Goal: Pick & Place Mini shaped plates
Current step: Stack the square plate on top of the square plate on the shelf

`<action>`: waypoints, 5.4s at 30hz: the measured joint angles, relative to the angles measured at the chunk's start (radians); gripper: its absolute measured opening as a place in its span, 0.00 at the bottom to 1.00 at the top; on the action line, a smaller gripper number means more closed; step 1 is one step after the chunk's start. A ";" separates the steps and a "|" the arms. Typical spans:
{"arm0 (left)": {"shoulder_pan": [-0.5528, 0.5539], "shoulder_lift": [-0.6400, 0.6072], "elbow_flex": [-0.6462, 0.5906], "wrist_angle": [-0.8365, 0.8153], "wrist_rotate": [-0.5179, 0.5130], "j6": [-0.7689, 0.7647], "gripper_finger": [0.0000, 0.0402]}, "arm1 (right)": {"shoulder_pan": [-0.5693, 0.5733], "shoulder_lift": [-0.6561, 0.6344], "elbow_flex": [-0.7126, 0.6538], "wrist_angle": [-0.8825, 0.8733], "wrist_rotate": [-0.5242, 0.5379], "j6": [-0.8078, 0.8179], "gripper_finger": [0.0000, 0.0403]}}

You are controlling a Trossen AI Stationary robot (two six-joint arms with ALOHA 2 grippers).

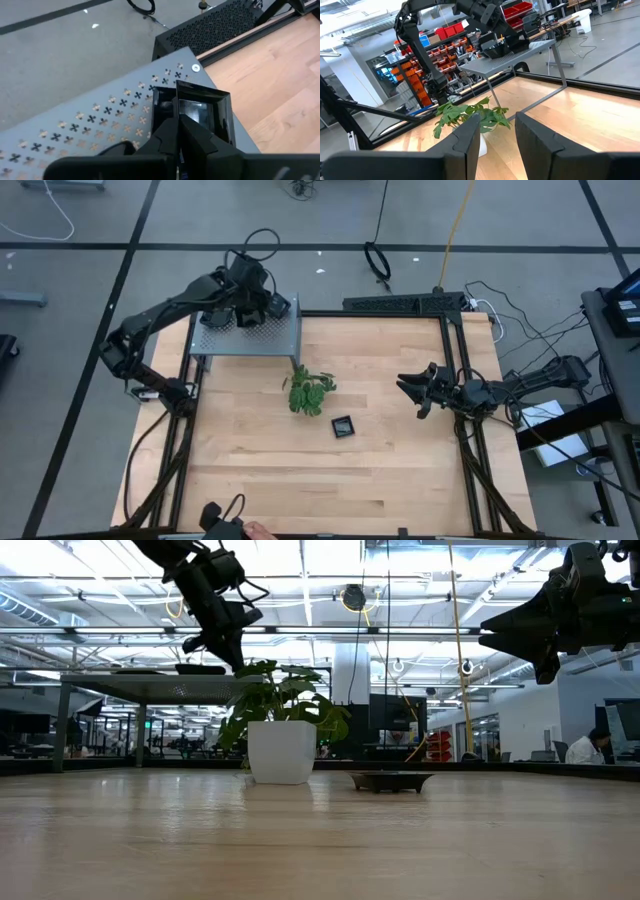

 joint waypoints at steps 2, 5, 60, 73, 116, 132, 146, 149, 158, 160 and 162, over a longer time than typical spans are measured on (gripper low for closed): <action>0.000 0.000 -0.010 0.012 0.007 -0.006 0.04 | 0.000 0.000 0.000 0.000 0.000 0.000 0.27; 0.000 0.000 -0.011 0.025 0.006 -0.006 0.02 | 0.000 0.000 0.000 0.000 0.000 0.000 0.27; -0.832 0.138 -0.011 0.363 -0.162 0.332 0.45 | 0.000 0.000 0.000 0.000 0.000 0.000 0.27; -1.005 0.452 -0.011 0.509 -0.192 0.398 0.45 | 0.000 0.000 0.000 0.000 0.000 0.000 0.27; -1.036 0.446 -0.012 0.862 -0.310 0.290 0.03 | 0.000 -0.001 0.000 0.001 0.000 0.000 0.27; -0.911 0.155 -0.011 0.801 -0.657 0.597 0.01 | 0.000 0.002 0.000 0.000 0.000 0.000 0.27; -0.607 -0.029 -0.011 0.262 -0.471 0.394 0.03 | 0.000 0.002 0.000 0.000 0.000 0.000 0.27; -0.548 -0.049 -0.011 0.170 -0.462 0.359 0.03 | 0.000 0.002 0.000 0.000 0.000 0.000 0.27; -0.390 -0.032 -0.011 0.084 -0.446 0.154 0.03 | 0.000 0.002 0.000 0.000 0.000 0.000 0.27; -0.368 -0.015 -0.011 0.083 -0.448 0.141 0.03 | 0.000 0.002 0.000 0.000 0.000 0.000 0.27; -0.346 0.001 -0.011 0.086 -0.449 0.116 0.02 | 0.000 0.002 0.000 0.000 0.000 0.000 0.27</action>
